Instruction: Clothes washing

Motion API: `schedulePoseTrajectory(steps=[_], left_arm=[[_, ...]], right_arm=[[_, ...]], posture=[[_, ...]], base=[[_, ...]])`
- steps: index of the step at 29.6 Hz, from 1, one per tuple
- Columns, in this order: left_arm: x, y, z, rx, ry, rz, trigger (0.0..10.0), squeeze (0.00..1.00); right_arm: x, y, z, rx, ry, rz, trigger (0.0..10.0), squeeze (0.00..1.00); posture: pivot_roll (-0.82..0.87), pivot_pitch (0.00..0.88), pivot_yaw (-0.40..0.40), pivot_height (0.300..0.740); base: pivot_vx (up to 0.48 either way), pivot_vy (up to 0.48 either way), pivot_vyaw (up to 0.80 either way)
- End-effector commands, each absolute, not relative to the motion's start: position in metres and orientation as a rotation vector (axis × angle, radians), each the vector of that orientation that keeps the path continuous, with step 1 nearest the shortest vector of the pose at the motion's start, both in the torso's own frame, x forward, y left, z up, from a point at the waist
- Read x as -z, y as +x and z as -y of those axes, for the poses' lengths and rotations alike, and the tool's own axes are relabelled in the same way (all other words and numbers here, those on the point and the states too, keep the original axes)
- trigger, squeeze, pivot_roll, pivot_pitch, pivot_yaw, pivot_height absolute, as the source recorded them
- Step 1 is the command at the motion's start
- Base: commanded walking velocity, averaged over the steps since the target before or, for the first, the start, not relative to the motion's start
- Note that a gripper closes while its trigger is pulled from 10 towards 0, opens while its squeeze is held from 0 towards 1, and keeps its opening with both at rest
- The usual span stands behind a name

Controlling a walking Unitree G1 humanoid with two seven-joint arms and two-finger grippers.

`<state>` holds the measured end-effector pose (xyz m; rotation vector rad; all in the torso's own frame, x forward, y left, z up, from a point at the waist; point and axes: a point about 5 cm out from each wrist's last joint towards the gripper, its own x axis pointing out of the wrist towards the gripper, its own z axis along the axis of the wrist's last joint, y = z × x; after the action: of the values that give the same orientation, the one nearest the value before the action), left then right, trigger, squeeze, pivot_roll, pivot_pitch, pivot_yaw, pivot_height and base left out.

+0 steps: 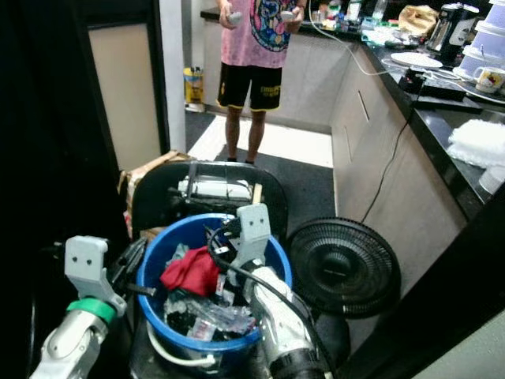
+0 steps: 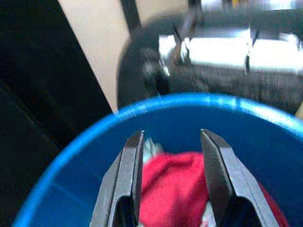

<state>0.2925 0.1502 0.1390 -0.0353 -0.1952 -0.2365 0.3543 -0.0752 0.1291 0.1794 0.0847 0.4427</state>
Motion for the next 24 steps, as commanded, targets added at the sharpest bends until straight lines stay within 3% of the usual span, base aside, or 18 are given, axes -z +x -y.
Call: schedulePoseTrajectory(steps=[1,12,16,24], left_arm=[[-0.135,0.294,-0.149,0.258,-0.019,0.161,10.0,0.00],[-0.134,0.290,-0.149,0.296,-0.042,0.137,10.0,0.00],[-0.130,0.285,-0.148,0.298,-0.025,0.114,10.0,0.00],[-0.135,0.247,-0.169,0.239,-0.012,0.161,10.0,0.00]], right_arm=[[-0.120,0.362,0.082,-0.381,0.242,-0.185,10.0,1.00],[-0.126,0.378,0.073,-0.373,0.344,-0.297,10.0,1.00],[-0.150,0.385,0.057,-0.506,0.418,-0.224,10.0,1.00],[-0.169,0.386,0.040,-0.623,0.481,-0.167,10.0,1.00]], posture=[[0.01,0.092,-0.004,0.740],[0.02,0.133,0.010,0.740],[0.03,0.142,0.010,0.740],[0.03,0.175,0.033,0.740]], base=[[0.000,0.000,0.00],[0.000,0.000,0.00],[0.000,0.000,0.00],[0.000,0.000,0.00]])
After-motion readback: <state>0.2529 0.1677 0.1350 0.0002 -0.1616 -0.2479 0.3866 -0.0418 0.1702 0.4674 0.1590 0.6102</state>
